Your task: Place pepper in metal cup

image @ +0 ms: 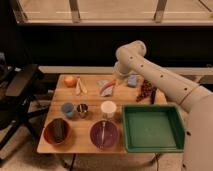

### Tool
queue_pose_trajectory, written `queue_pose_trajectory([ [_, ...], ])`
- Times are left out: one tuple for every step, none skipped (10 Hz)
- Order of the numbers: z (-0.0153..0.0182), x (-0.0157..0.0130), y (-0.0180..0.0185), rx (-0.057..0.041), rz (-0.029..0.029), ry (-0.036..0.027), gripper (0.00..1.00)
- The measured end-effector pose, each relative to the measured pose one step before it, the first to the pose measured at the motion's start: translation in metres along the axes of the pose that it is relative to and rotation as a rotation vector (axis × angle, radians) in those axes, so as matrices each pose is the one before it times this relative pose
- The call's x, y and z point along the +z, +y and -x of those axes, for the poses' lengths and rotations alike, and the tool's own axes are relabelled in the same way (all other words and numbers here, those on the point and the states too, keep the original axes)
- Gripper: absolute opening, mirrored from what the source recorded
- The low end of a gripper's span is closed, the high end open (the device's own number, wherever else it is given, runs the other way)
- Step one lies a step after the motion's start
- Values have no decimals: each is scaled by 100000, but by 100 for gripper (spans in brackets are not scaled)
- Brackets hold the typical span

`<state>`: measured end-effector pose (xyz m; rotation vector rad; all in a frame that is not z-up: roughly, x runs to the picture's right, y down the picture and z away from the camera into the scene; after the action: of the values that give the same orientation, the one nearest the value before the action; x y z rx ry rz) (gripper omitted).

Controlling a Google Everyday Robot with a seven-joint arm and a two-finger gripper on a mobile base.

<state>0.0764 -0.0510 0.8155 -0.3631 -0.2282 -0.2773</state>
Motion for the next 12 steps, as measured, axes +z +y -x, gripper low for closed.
queue_pose_trajectory([
  [143, -99, -17, -436, -177, 130, 0],
  [-123, -46, 31, 167, -50, 88, 0],
  [-169, -12, 44, 101, -29, 271, 0],
  [99, 2, -72, -149, -45, -40, 0],
  [43, -6, -62, -21, 122, -36, 0],
  [104, -31, 43, -1019, 191, 252, 0],
  [634, -304, 88, -3902, -238, 265, 0],
  [1211, -99, 55, -3994, -559, -31, 0],
  [1347, -127, -45, -3671, -949, 107, 0],
  [2526, -163, -219, -6528, -2007, 23, 0],
  [1989, -198, -191, -5195, -2149, -217, 0],
  [1536, -80, 28, -4682, -2446, -355, 0],
])
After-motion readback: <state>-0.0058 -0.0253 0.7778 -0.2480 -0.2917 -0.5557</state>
